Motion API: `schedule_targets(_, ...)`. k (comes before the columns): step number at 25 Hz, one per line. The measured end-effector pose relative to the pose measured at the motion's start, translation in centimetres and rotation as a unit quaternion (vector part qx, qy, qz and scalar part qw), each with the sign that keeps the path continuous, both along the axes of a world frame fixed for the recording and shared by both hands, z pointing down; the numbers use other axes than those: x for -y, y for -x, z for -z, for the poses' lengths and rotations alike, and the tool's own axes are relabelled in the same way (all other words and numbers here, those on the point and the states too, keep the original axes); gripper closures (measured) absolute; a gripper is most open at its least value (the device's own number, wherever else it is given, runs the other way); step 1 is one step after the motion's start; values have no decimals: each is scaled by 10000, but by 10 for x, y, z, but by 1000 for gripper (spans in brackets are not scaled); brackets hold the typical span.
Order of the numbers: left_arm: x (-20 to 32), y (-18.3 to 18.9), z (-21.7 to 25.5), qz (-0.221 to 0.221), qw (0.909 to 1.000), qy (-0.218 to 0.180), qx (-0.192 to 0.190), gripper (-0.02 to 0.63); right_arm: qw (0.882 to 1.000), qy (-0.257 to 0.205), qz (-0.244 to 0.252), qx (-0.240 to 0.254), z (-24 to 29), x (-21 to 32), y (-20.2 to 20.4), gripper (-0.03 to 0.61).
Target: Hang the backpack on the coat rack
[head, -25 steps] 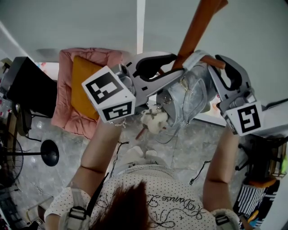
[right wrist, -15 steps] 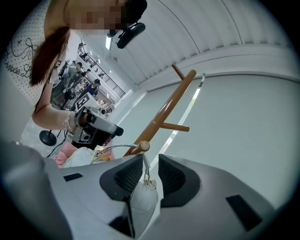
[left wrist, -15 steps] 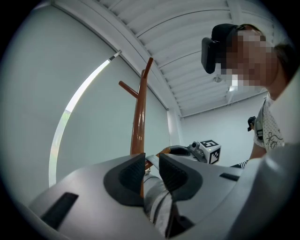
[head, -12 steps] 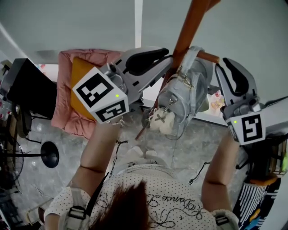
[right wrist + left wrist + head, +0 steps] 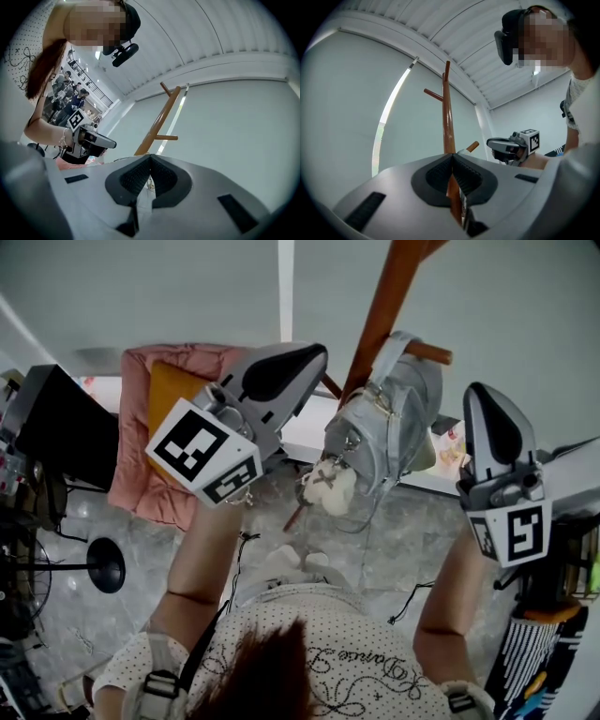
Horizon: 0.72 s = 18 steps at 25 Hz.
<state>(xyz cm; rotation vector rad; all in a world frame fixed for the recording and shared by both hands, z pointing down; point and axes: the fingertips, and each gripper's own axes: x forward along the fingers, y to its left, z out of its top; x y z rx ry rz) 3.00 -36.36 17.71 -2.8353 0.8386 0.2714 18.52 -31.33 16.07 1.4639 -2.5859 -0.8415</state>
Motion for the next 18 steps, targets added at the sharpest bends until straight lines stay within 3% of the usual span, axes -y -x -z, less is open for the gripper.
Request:
schedule_targets(6, -2, 9, -19, 339, 9992, -6, 198, 611, 9983, 145, 5, 567, -14, -11, 3, 566)
schedule_targets(18, -7, 23, -64, 647, 9975, 253, 144, 611, 9929, 550, -187, 1040, -63, -20, 19, 566)
